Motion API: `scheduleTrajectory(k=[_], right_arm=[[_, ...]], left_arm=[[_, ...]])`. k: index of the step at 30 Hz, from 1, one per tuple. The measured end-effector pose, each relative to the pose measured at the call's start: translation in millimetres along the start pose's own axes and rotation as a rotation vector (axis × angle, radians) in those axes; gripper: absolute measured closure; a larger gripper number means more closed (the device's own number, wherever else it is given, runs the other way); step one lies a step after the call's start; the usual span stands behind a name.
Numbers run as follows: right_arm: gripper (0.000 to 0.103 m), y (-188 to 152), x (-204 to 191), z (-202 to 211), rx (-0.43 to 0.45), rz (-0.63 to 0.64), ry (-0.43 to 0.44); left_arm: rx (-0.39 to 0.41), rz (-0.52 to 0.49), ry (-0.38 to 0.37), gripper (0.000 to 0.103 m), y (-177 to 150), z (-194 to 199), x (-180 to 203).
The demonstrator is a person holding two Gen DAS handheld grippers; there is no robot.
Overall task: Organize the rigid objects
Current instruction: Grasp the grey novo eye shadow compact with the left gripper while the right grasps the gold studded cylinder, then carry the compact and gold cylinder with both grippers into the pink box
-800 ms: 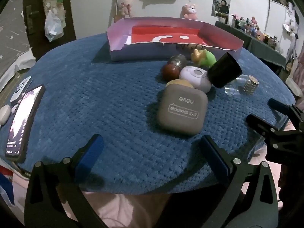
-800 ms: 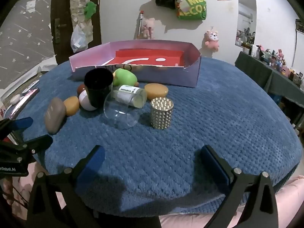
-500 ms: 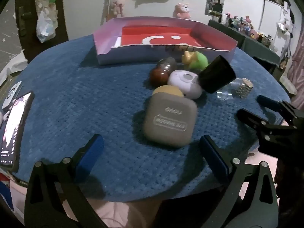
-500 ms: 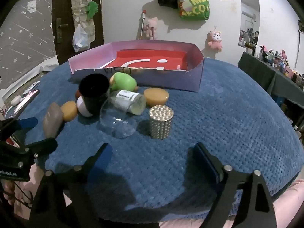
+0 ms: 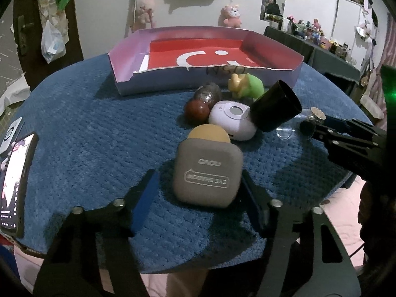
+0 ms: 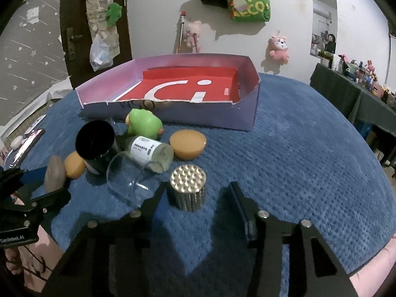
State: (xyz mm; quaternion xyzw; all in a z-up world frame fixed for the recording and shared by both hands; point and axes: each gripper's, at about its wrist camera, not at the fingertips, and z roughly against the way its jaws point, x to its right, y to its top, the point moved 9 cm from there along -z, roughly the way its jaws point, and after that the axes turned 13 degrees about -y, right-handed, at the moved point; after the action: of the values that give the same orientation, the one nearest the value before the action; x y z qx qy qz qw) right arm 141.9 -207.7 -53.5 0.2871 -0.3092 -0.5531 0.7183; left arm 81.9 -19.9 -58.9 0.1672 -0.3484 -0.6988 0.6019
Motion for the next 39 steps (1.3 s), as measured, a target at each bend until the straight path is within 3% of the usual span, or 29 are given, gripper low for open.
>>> scheduleTrajectory(k=[2, 4, 19, 31, 39], right_arm=[[0.061, 2.6, -0.2, -0.3, 0.011, 0.011, -0.004], [0.076, 3.1, -1.4, -2.0, 0.008, 0.021, -0.001], [0.076, 39.1, -3.3, 34.5, 0.12, 0.015, 0.018], [0.076, 53.8, -16.4, 31.2, 0.038, -0.048, 0.167], [0.076, 69.9, -25.0, 29.3, 0.06, 0.005, 0.152]], left_arm=[[0.005, -0.008, -0.002, 0.048, 1.5, 0.3, 1.8], [0.004, -0.021, -0.002, 0.054, 2.3, 0.6, 2.7], [0.044, -0.083, 0.029, 0.055, 21.1, 17.7, 2.2], [0.092, -0.081, 0.045, 0.055, 54.2, 23.4, -14.0], [0.143, -0.093, 0.029, 0.055, 83.7, 25.8, -10.3]])
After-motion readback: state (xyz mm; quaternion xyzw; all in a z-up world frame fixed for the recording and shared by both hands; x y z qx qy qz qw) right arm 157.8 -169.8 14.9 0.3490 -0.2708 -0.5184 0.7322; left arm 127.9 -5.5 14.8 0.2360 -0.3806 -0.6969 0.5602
